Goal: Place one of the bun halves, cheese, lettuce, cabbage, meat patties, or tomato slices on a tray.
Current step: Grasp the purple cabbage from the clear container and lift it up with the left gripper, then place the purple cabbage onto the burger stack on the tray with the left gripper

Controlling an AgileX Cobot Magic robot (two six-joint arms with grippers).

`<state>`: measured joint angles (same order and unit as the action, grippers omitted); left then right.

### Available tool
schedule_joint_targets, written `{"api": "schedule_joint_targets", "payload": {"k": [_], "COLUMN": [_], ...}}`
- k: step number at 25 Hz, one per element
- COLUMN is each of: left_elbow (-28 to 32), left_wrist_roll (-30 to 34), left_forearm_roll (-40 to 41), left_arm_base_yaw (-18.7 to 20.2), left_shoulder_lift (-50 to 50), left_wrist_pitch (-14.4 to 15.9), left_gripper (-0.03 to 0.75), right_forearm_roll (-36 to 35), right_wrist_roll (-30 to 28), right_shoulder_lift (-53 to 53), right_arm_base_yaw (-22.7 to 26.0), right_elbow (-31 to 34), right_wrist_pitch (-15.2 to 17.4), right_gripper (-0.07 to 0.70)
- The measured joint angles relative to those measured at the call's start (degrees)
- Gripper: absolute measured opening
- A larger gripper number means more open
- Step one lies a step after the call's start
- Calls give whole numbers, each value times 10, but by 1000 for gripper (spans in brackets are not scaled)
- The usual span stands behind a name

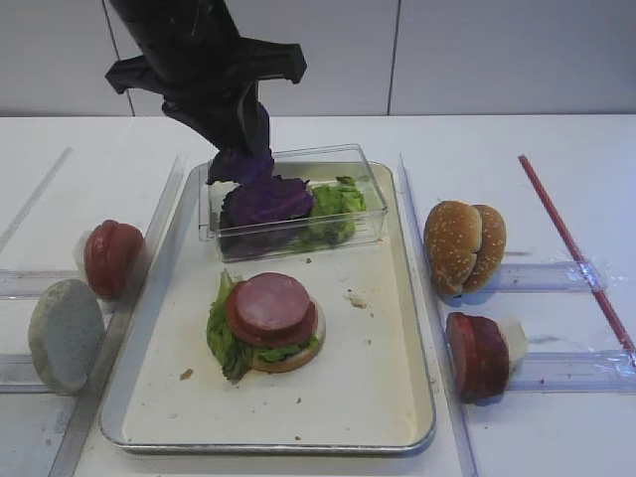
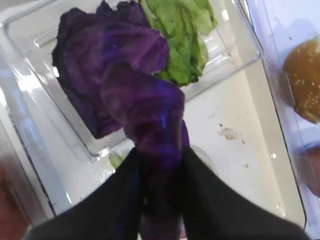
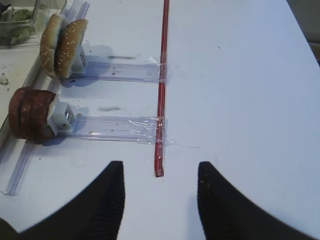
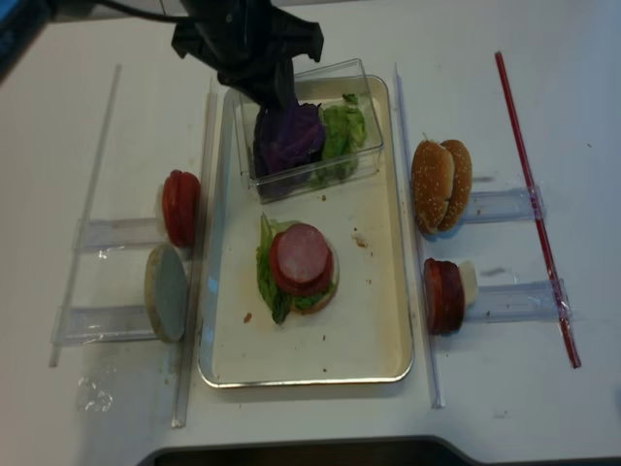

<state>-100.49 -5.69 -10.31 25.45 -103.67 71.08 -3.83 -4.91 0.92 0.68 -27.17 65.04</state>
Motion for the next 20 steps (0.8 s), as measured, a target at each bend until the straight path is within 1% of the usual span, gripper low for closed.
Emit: {"api": "schedule_joint_targets", "payload": {"k": [4, 8, 15, 20], "left_elbow": [54, 95, 151, 156], "left_wrist_roll": [-11, -23, -30, -31], "left_forearm_roll": [0, -5, -5, 2], "left_arm_base_yaw": [19, 44, 87, 94], "left_shoulder_lift": [53, 88, 97, 85], "left_wrist_pitch": [1, 1, 1, 0], "left_gripper": [163, 163, 163, 163], "right_forearm_roll": [0, 0, 0, 0], "right_wrist_roll": [0, 0, 0, 0], "right_shoulder_lift": [0, 0, 0, 0], "right_arm_base_yaw": [0, 0, 0, 0], "right_elbow": [0, 0, 0, 0], "right_wrist_pitch": [0, 0, 0, 0], "right_gripper": [358, 358, 358, 358]}}
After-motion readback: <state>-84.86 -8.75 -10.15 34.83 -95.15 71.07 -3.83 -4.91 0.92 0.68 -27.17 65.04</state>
